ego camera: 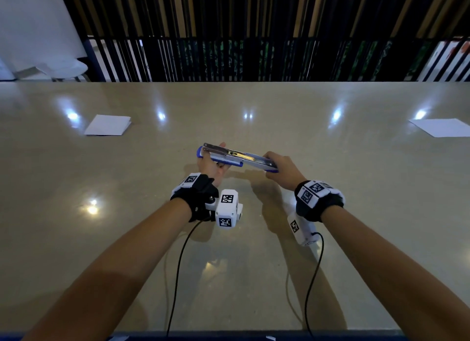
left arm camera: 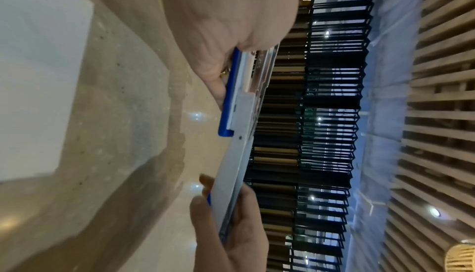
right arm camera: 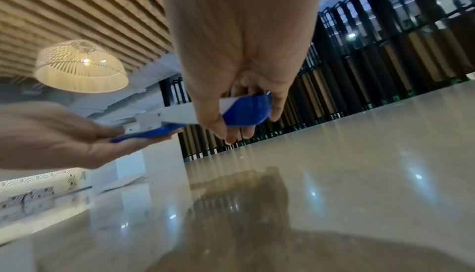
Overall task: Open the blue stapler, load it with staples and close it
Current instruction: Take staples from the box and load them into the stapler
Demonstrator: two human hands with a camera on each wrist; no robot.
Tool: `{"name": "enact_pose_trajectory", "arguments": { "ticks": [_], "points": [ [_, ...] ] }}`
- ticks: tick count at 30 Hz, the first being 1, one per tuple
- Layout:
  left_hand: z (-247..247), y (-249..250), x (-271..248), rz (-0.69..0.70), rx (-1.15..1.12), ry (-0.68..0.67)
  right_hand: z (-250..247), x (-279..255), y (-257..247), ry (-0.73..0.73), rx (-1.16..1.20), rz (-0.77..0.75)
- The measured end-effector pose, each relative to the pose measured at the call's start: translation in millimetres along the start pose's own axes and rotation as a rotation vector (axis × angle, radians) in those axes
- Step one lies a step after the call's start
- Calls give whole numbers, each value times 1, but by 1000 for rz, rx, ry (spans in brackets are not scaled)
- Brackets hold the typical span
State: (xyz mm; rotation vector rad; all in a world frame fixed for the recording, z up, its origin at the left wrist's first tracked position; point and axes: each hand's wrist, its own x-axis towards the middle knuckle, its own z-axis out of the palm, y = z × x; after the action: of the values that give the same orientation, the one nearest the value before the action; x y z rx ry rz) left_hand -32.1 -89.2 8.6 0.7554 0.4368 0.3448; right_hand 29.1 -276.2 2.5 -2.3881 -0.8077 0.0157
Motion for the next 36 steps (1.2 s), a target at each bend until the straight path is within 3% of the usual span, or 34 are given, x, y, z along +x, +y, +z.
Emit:
{"name": "enact_pose_trajectory", "arguments": {
  "ticks": [3, 8, 14, 19, 24, 28, 33, 36],
  "points": [
    [7, -8, 2, -22, -10, -43, 9, 5, -10, -77, -128, -1],
    [14, -21, -1, -97, 47, -67, 13, 8, -18, -24, 114, -5],
    [6, -18, 10, -162, 125, -61, 10, 14, -4, -29, 39, -30],
    [-9, -9, 13, -156, 634, -78, 6, 17, 19, -73, -45, -32],
    [-30, 1, 22, -55, 1048, -55, -1, 19, 42, -160, -268, 29],
    [-30, 13, 14, -153, 1234, -273, -5, 22, 47, -218, -295, 106],
    [-26, 27, 0, -375, 1646, -764, -3, 27, 45, -174, -226, 175],
    [-27, 23, -5, -334, 1973, -920, -2, 26, 44, -183, -214, 206]
  ]
}}
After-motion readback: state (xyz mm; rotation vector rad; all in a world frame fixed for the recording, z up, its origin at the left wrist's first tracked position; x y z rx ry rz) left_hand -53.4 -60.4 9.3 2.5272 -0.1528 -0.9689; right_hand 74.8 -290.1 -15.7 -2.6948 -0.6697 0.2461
